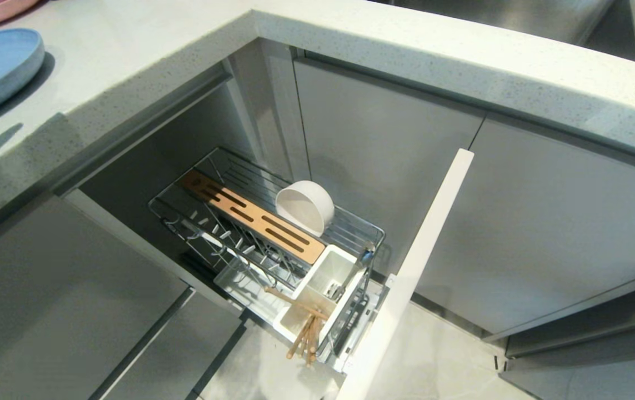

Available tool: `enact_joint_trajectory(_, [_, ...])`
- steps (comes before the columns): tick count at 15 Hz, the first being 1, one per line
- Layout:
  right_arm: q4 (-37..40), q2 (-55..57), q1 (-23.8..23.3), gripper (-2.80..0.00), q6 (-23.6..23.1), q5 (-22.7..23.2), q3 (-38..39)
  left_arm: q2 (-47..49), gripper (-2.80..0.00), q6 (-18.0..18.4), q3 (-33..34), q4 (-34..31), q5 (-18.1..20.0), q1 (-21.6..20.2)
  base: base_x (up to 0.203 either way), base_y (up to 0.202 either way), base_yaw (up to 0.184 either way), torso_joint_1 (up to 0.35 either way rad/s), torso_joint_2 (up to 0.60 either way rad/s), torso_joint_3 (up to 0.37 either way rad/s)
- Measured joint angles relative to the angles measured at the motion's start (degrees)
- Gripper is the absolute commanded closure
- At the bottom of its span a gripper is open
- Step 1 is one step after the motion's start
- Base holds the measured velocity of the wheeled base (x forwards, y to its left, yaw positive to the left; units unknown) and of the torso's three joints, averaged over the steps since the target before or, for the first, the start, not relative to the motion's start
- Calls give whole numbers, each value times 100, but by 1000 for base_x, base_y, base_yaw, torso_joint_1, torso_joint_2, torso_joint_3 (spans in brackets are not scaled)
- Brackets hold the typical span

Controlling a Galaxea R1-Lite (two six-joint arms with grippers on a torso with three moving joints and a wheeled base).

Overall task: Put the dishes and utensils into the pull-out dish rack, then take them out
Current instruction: Take the bowl out of the cupboard

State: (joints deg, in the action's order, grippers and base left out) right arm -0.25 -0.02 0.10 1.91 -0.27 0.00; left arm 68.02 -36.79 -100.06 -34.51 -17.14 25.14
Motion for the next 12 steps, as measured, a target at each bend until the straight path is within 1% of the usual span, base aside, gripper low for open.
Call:
enact_joint_trajectory(3, [-1,0,0,0,1,0,0,103,0,-601,235,174,26,604,0,0,0,0,0,0])
enact_joint_trajectory(5, [-4,0,1,0,1,0,0,312,0,-839,455,269,6,994,0,0,0,0,0,0])
enact_joint_trajectory(7, [-4,0,0,0,1,0,0,584,0,-1065,690,528,-59,1227,0,0,0,0,0,0])
enact_joint_trajectory(10, [-1,0,0,0,1,0,0,975,0,-1457,913,613,-78,1597,0,0,0,0,0,0])
enact_joint_trajectory(12, [-1,0,0,0,1,0,0,1199,0,-1535,1081,746,-88,1728,0,0,0,0,0,0])
